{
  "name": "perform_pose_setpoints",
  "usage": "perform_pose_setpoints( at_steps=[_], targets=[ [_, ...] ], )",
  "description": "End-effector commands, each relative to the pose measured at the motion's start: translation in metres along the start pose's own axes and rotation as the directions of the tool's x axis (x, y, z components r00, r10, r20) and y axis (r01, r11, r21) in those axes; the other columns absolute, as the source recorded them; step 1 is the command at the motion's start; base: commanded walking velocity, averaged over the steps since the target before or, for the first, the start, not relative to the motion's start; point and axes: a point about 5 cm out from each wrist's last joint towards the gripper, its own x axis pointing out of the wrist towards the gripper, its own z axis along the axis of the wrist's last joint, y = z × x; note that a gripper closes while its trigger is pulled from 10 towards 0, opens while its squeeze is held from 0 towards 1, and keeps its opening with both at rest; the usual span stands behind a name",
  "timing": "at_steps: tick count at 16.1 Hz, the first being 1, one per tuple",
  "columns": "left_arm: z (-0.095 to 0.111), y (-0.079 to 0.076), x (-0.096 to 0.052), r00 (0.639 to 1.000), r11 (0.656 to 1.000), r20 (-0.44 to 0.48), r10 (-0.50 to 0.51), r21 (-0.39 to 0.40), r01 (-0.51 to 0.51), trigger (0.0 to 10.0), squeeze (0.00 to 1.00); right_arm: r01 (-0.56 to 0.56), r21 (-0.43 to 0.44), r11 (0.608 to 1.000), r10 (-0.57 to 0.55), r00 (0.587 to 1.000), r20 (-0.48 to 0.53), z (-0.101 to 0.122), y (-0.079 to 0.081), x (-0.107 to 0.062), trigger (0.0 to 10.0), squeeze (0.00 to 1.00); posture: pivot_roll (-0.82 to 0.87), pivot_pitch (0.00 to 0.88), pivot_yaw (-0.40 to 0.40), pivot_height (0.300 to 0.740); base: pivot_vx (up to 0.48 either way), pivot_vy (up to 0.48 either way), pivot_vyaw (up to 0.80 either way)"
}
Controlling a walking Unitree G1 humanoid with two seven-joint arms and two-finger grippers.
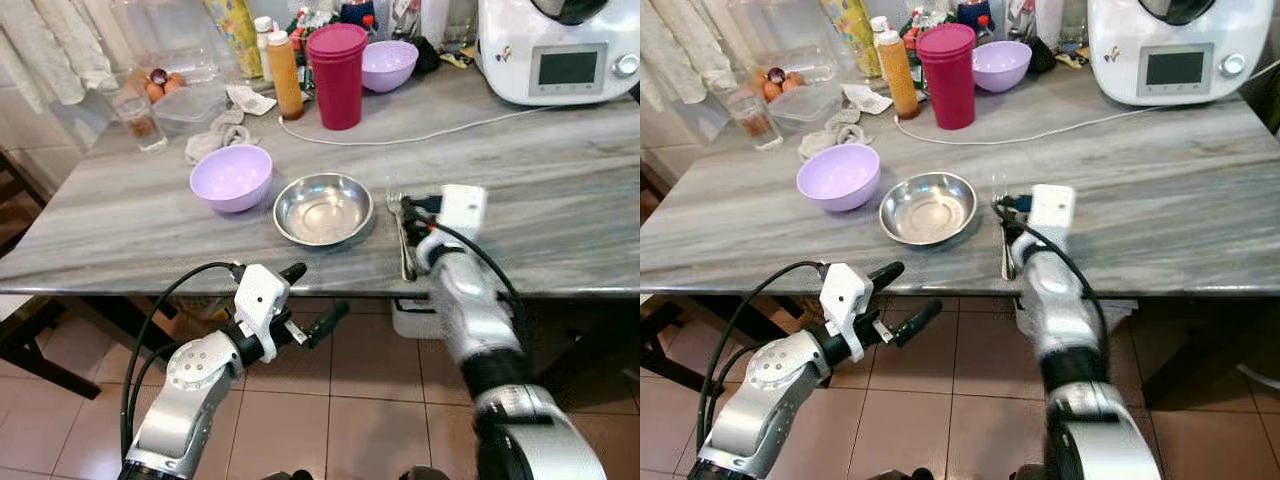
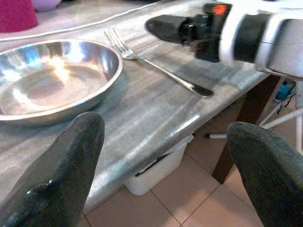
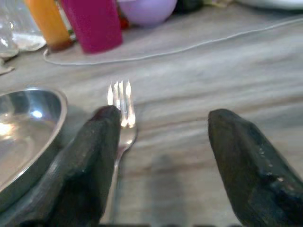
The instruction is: Setting the table
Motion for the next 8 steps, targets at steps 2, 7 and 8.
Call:
perform_pose_setpoints(
  at_steps=[2,7,8],
  targets=[
    [0.006,0.011,-0.003,0.999,0.998,0.016,0.049,0.027,-0.049,10.0,0.0,0.014,-0.047,0.999,-0.012,0.999,0.053,0.007,-0.003,-0.014,10.0,1.0,-0.22,0.074,0.142,0.74,0.0,0.0,0.0],
    [0.012,0.024,-0.005,0.983,0.985,0.063,0.173,0.018,-0.174,10.0,0.0,0.074,-0.008,0.997,-0.073,0.996,0.046,0.002,-0.024,-0.052,10.0,1.0,-0.25,0.061,0.158,0.74,0.0,0.0,0.0],
    [0.013,0.029,-0.009,0.969,0.972,0.076,0.234,0.007,-0.235,10.0,0.0,0.115,-0.008,0.993,-0.115,0.993,0.035,0.001,-0.037,-0.069,10.0,1.0,-0.25,0.056,0.159,0.74,0.0,0.0,0.0]
  ],
)
